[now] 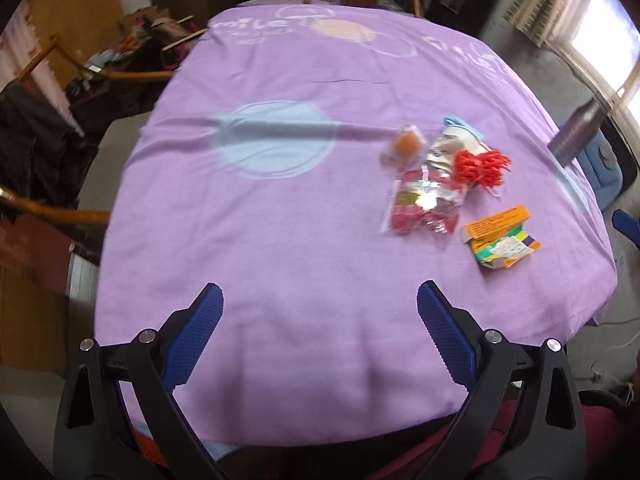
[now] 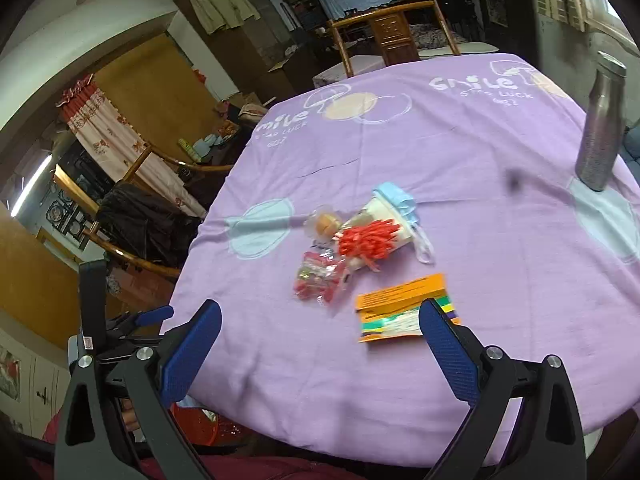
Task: Collect trash
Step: 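Move both open tools back toward the table, then grasp the pink-labeled clear plastic wrapper with the left tool, then grasp the red shredded tassel with the right tool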
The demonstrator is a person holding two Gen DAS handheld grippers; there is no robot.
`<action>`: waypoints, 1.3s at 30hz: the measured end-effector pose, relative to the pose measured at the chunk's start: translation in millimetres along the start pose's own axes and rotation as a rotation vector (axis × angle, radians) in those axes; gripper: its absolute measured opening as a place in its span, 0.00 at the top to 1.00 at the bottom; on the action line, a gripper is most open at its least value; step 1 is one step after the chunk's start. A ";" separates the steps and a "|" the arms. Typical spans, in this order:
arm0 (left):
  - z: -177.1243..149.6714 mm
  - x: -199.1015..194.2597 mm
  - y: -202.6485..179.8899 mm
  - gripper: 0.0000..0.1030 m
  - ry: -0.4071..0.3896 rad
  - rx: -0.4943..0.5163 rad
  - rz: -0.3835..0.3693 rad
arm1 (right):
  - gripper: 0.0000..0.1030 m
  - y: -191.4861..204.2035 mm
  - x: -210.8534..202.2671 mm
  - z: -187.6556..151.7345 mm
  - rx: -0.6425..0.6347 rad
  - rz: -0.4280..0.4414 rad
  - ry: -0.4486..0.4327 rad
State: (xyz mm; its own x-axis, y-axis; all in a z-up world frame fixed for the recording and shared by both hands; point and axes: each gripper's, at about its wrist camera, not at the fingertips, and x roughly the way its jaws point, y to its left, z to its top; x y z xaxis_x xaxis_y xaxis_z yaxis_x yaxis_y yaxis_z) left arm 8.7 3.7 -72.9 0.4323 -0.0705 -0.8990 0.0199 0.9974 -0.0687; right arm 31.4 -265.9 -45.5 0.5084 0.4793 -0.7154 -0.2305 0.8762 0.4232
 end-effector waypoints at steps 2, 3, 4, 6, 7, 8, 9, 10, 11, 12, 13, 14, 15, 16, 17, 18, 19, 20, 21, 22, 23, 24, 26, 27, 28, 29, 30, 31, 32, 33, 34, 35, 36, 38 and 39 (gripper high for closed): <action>8.1 7.3 -16.9 0.09 0.009 0.032 -0.015 | 0.06 -12.0 -6.4 0.6 0.008 -0.014 -0.013; 13.8 14.0 -25.9 0.09 0.017 0.050 -0.024 | 0.06 -18.3 -10.5 0.6 0.016 -0.022 -0.019; 17.8 18.3 -31.6 0.09 0.023 0.063 -0.032 | 0.06 -26.0 -14.5 -0.3 0.029 -0.031 -0.027; 26.7 30.1 -44.9 0.09 0.035 0.092 -0.048 | 0.06 -38.4 -20.6 -1.8 0.057 -0.050 -0.041; 31.5 37.0 -51.1 0.09 0.042 0.108 -0.056 | 0.06 -47.1 -23.9 -3.2 0.077 -0.064 -0.050; 36.1 43.0 -56.1 0.09 0.049 0.124 -0.062 | 0.06 -53.7 -27.1 -4.8 0.096 -0.074 -0.057; 42.0 51.1 -62.6 0.09 0.059 0.140 -0.067 | 0.06 -59.9 -29.5 -6.2 0.115 -0.085 -0.064; 45.8 56.9 -66.5 0.09 0.065 0.151 -0.071 | 0.06 -66.5 -31.9 -8.2 0.137 -0.099 -0.071; 50.5 64.3 -71.3 0.09 0.075 0.163 -0.079 | 0.06 -72.4 -33.8 -10.2 0.156 -0.110 -0.076; 54.0 69.6 -74.2 0.09 0.084 0.171 -0.084 | 0.06 -78.2 -36.1 -13.0 0.178 -0.124 -0.081; 58.1 76.8 -78.1 0.09 0.095 0.180 -0.093 | 0.06 -82.5 -37.8 -14.8 0.191 -0.135 -0.084; 61.7 83.8 -81.5 0.09 0.106 0.190 -0.102 | 0.06 -86.2 -39.9 -17.8 0.206 -0.148 -0.087; 64.8 90.8 -84.2 0.09 0.117 0.200 -0.110 | 0.06 -88.6 -41.9 -20.6 0.217 -0.159 -0.089; 67.3 96.1 -86.2 0.09 0.126 0.207 -0.114 | 0.06 -91.5 -43.8 -24.0 0.230 -0.173 -0.089; 69.8 103.6 -88.7 0.09 0.137 0.216 -0.115 | 0.06 -94.5 -45.5 -26.5 0.240 -0.185 -0.088; 72.2 110.7 -90.9 0.09 0.146 0.223 -0.118 | 0.06 -95.3 -46.4 -29.0 0.250 -0.197 -0.087; 74.2 116.9 -92.1 0.09 0.152 0.227 -0.120 | 0.06 -97.3 -47.0 -32.0 0.260 -0.210 -0.083; 75.5 122.4 -91.9 0.09 0.158 0.230 -0.119 | 0.06 -98.0 -47.9 -33.7 0.266 -0.221 -0.079; 76.7 127.3 -91.0 0.09 0.165 0.229 -0.117 | 0.06 -98.4 -48.3 -36.1 0.270 -0.234 -0.073; 78.3 135.4 -89.4 0.09 0.175 0.223 -0.117 | 0.06 -98.1 -48.4 -37.4 0.272 -0.243 -0.069; 79.2 140.1 -87.8 0.09 0.180 0.217 -0.117 | 0.06 -97.7 -49.2 -38.7 0.273 -0.253 -0.066; 80.0 143.5 -85.0 0.14 0.181 0.209 -0.119 | 0.06 -97.8 -49.9 -39.4 0.275 -0.260 -0.064; 80.8 140.9 -79.0 0.32 0.160 0.195 -0.130 | 0.06 -98.7 -51.2 -37.6 0.278 -0.267 -0.069; 81.1 134.8 -75.9 0.47 0.147 0.194 -0.151 | 0.06 -99.2 -51.0 -36.6 0.278 -0.263 -0.075; 81.2 129.4 -72.8 0.49 0.141 0.190 -0.165 | 0.06 -99.1 -48.9 -33.8 0.277 -0.251 -0.080; 80.8 119.7 -68.2 0.49 0.122 0.182 -0.169 | 0.06 -98.2 -45.0 -30.4 0.272 -0.236 -0.080; 80.1 111.0 -64.6 0.49 0.106 0.180 -0.166 | 0.06 -95.7 -40.3 -27.2 0.263 -0.220 -0.075; 78.6 99.3 -59.4 0.49 0.087 0.176 -0.162 | 0.06 -92.0 -31.8 -22.2 0.247 -0.195 -0.064; 76.4 88.4 -53.8 0.49 0.073 0.169 -0.159 | 0.06 -88.6 -23.7 -17.4 0.233 -0.173 -0.050; 73.7 78.5 -48.9 0.49 0.060 0.160 -0.155 | 0.06 -84.7 -14.9 -13.2 0.217 -0.149 -0.034; 70.3 67.2 -41.7 0.49 0.045 0.148 -0.146 | 0.06 -79.0 -3.1 -7.6 0.193 -0.120 -0.014; 66.9 57.7 -34.7 0.49 0.032 0.136 -0.131 | 0.06 -73.9 4.0 -3.5 0.176 -0.103 -0.002; 62.4 48.0 -26.0 0.49 0.021 0.116 -0.112 | 0.06 -68.8 12.3 0.6 0.156 -0.086 0.011; 54.1 36.4 -14.6 0.49 0.011 0.075 -0.089 | 0.06 -58.0 28.7 8.8 0.116 -0.054 0.032; 51.5 31.6 -7.7 0.49 0.009 0.056 -0.080 | 0.06 -52.3 35.2 11.7 0.100 -0.043 0.038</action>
State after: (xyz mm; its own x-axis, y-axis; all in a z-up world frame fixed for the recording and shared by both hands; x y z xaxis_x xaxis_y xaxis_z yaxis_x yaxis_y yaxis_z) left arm 68.6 -5.6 -78.5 0.4195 -0.1495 -0.8954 0.1043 0.9878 -0.1161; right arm 71.1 -295.4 -86.3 0.4836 0.4442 -0.7542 -0.1240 0.8877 0.4434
